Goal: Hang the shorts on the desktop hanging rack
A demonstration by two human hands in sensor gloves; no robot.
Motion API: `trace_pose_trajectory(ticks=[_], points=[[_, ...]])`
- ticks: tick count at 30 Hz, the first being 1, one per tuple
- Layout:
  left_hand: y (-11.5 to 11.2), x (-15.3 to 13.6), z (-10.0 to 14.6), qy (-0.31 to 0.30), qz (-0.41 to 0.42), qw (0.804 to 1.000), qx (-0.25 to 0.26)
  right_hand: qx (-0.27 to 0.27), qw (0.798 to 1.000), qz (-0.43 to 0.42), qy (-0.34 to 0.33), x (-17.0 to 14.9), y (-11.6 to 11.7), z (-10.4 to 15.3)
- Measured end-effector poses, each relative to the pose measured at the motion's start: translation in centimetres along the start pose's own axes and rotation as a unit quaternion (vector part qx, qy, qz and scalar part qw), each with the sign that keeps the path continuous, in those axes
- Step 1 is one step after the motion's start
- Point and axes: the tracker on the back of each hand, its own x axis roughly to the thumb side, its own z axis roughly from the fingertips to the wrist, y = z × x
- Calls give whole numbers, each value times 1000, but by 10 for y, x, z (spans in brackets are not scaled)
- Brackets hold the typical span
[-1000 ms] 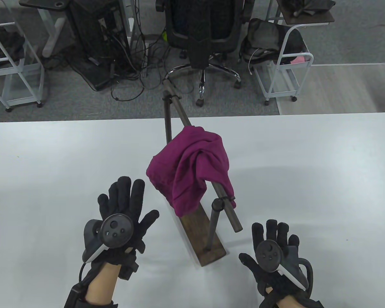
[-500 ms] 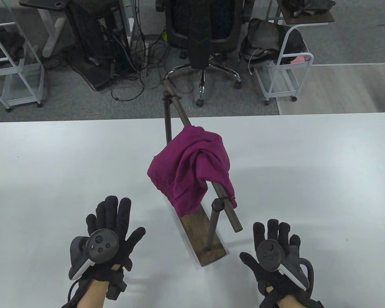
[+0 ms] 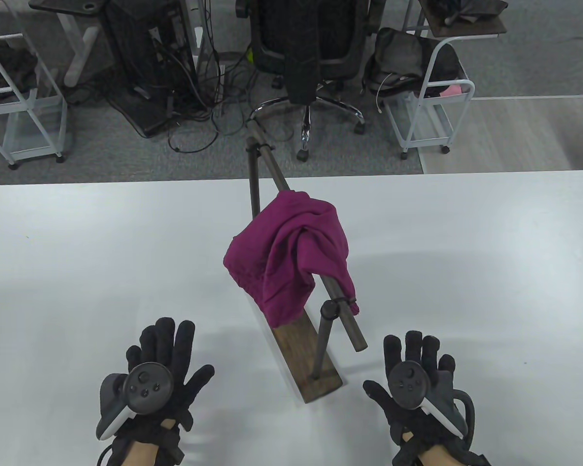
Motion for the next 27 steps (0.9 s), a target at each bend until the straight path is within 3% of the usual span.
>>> trace_pose_trajectory(ticks=[27], points=[[-9,2,6,-20,-7,998,-56,-4,1000,-4,25,-4,-2,0]])
